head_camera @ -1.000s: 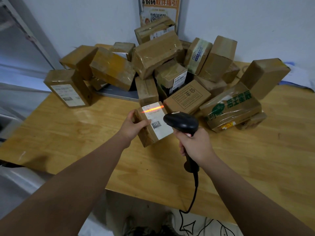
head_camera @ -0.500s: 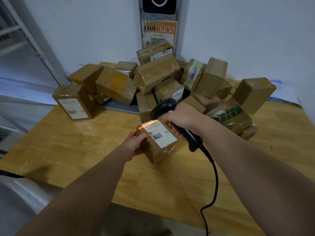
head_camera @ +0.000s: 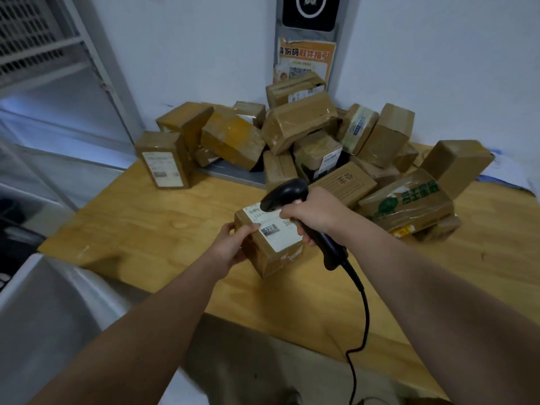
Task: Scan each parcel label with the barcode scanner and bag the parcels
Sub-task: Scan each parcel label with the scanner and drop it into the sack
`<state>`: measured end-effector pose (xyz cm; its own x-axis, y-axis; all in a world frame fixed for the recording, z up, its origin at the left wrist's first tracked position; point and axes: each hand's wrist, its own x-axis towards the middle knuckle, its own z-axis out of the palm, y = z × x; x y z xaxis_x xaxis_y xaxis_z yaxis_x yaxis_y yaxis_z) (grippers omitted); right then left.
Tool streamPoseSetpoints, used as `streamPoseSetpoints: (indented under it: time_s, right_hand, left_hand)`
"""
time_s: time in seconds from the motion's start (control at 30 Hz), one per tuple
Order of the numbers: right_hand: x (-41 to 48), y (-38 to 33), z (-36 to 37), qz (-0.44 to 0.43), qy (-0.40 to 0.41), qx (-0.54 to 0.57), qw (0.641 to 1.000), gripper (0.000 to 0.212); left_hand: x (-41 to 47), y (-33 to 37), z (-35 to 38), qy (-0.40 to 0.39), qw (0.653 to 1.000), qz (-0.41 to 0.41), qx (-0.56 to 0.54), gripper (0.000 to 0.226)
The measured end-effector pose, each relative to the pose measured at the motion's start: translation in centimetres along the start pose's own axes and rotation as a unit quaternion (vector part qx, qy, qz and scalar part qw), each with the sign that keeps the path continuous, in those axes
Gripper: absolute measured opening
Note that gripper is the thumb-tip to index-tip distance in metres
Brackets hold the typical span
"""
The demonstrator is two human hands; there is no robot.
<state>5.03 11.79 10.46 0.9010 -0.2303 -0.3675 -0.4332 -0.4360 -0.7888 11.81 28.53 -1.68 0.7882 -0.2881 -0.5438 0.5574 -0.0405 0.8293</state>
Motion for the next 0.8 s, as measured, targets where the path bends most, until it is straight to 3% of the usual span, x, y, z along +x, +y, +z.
streamPoseSetpoints:
  time_s: [0.2, 0.33, 0.57, 0.67, 0.8]
  right_hand:
    - [-1.7, -2.0, 9.6, -0.018, -0.066, 0.081, 0.994, 0.023]
    - [-3.8, -1.8, 17.8, -0.013, -0.145, 0.153, 0.977, 0.025]
    - [-6.9, 0.0, 30.1, 0.003, -0.192, 0.186, 0.964, 0.008]
    - [-7.4, 1.3, 33.3, 0.009, -0.158, 0.176, 0.972, 0.012]
    - [-8.1, 3.6, 36.7, 0.032, -0.097, 0.127, 0.987, 0.009]
  left_hand:
    - [-6.6, -2.0, -9.6, 0.099, 0.983, 0.149, -0.03, 0.06]
    - [-11.6, -4.7, -16.4, 0.182, 0.963, 0.194, -0.054, 0.059]
    - [-17.5, -9.2, -25.6, 0.236, 0.951, 0.194, 0.052, 0.064]
    - [-18.2, -10.9, -28.6, 0.257, 0.938, 0.179, 0.147, 0.078]
    - [-18.7, -14.2, -31.2, 0.287, 0.919, 0.113, 0.245, 0.077]
